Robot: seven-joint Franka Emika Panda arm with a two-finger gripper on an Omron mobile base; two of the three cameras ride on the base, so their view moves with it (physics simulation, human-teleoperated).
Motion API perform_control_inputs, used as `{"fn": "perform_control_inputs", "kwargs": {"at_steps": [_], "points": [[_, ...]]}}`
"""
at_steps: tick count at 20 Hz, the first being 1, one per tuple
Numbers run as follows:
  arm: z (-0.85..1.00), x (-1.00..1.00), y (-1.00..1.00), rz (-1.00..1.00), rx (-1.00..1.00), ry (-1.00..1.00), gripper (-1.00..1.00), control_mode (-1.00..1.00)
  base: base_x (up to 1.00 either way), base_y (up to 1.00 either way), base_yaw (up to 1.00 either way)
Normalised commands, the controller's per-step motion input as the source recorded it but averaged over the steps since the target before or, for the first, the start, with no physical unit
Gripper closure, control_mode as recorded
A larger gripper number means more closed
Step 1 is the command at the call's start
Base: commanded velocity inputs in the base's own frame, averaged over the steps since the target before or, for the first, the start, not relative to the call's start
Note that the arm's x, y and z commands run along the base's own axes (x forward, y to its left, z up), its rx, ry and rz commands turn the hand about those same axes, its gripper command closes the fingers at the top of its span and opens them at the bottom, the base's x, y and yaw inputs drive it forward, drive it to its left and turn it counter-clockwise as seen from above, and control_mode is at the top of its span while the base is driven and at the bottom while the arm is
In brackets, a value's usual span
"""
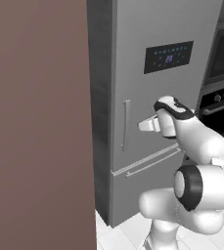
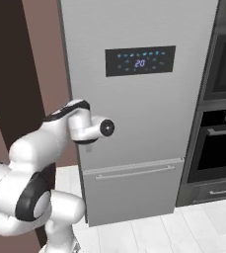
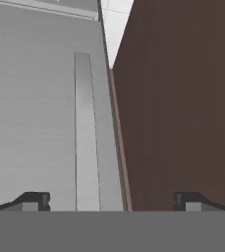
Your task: Place one of the steaks on the plate and the other in the bowl. Then place the bowl in the fridge.
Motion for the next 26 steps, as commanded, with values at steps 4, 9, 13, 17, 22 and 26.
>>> {"fn": "perform_control_inputs", "kwargs": {"at_steps": [4,9,13,17,22,26], "points": [[0.17,-0.39,-0.1,-0.3,-0.01,-0.18,-1.0,-1.0,0.0,0.0,0.0],[0.14,-0.37,-0.14,-0.37,0.0,-0.18,-1.0,-1.0,0.0,0.0,0.0],[0.26,-0.15,-0.1,-0.33,0.0,-0.06,-1.0,-1.0,0.0,0.0,0.0],[0.44,0.04,-0.29,-0.15,0.0,0.25,-1.0,-1.0,0.0,0.0,0.0],[0.23,0.29,-0.28,-0.02,0.0,0.35,-1.0,-1.0,0.0,0.0,0.0],[0.0,0.35,-0.29,0.01,0.0,0.41,-1.0,-1.0,0.0,0.0,0.0]]}}
